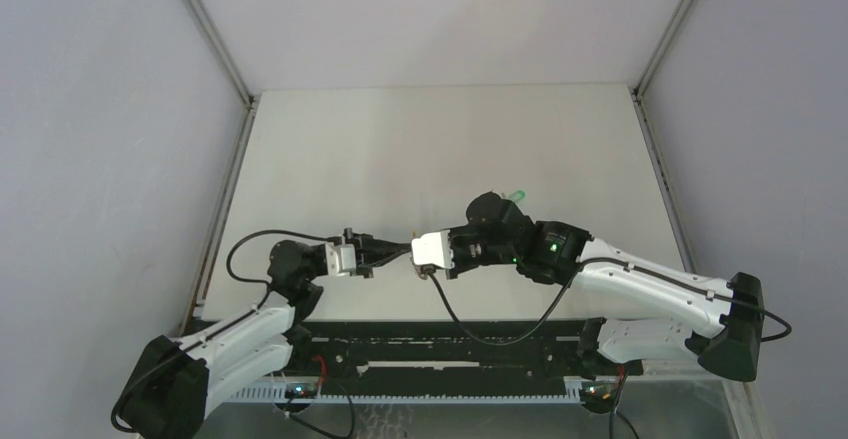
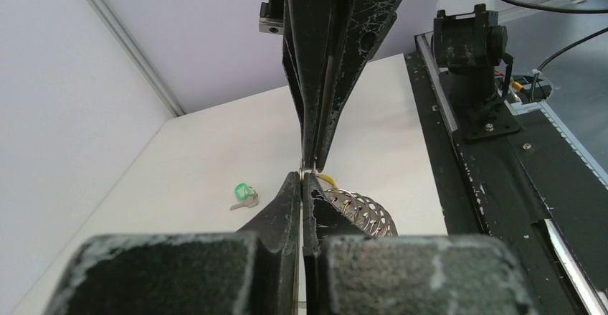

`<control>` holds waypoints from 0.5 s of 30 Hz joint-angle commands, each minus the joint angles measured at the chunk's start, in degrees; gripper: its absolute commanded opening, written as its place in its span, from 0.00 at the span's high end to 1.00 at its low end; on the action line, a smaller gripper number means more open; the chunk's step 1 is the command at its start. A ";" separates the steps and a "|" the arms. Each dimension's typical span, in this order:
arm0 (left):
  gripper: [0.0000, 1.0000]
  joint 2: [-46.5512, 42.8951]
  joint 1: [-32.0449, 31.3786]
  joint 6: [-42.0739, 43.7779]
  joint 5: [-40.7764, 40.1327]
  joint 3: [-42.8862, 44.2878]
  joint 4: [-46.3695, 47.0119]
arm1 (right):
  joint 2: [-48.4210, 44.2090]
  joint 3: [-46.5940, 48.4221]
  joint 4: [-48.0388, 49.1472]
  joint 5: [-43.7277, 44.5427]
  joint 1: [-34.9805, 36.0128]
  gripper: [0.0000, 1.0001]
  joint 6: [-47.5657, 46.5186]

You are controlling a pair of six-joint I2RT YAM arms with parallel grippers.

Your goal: Put the keys on the keyring

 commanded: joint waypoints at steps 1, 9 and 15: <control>1.00 -0.41 0.34 0.61 0.05 3.56 1.95 | -0.08 2.74 2.68 1.31 0.49 1.00 1.36; 1.00 0.03 0.34 0.58 0.37 3.83 2.09 | 0.05 2.74 3.78 1.10 0.44 1.00 1.61; 1.00 0.28 0.26 0.44 0.57 3.99 2.15 | 0.32 2.74 4.42 0.89 0.43 1.00 1.67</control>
